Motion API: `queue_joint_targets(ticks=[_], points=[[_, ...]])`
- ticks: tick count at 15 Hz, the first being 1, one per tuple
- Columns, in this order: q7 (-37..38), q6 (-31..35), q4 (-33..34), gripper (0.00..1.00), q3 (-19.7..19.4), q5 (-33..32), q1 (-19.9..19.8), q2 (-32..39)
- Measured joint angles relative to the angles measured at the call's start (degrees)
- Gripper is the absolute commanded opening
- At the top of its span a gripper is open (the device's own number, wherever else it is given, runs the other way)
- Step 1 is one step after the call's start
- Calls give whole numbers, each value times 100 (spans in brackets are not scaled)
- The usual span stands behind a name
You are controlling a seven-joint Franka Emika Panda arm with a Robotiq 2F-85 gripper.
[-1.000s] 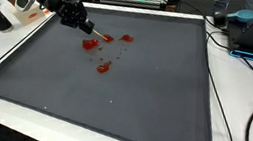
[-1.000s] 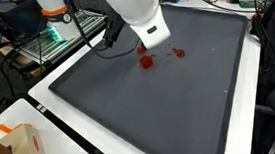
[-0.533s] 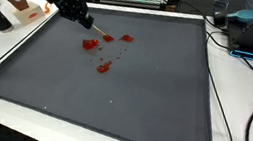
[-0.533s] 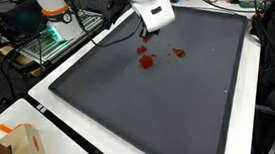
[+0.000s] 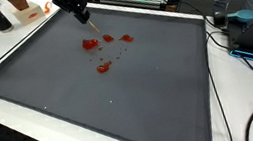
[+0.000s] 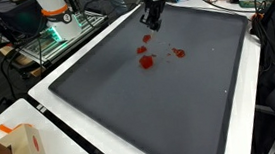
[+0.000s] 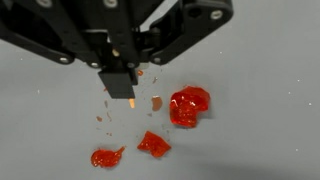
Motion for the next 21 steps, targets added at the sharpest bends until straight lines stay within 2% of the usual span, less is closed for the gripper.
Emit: queue_joint_targets(ticks=[6, 7, 12, 13, 15, 21], points=[[745, 162, -46, 3, 0, -854, 203, -189], [823, 162, -50, 13, -1, -960, 224, -206], [784, 145, -72, 13, 23, -982, 251, -244], [781, 145, -76, 3, 23, -982, 251, -244], [900, 164, -75, 3, 20, -1047, 256, -235], [2879, 623, -44, 3, -109, -2392, 523, -12]])
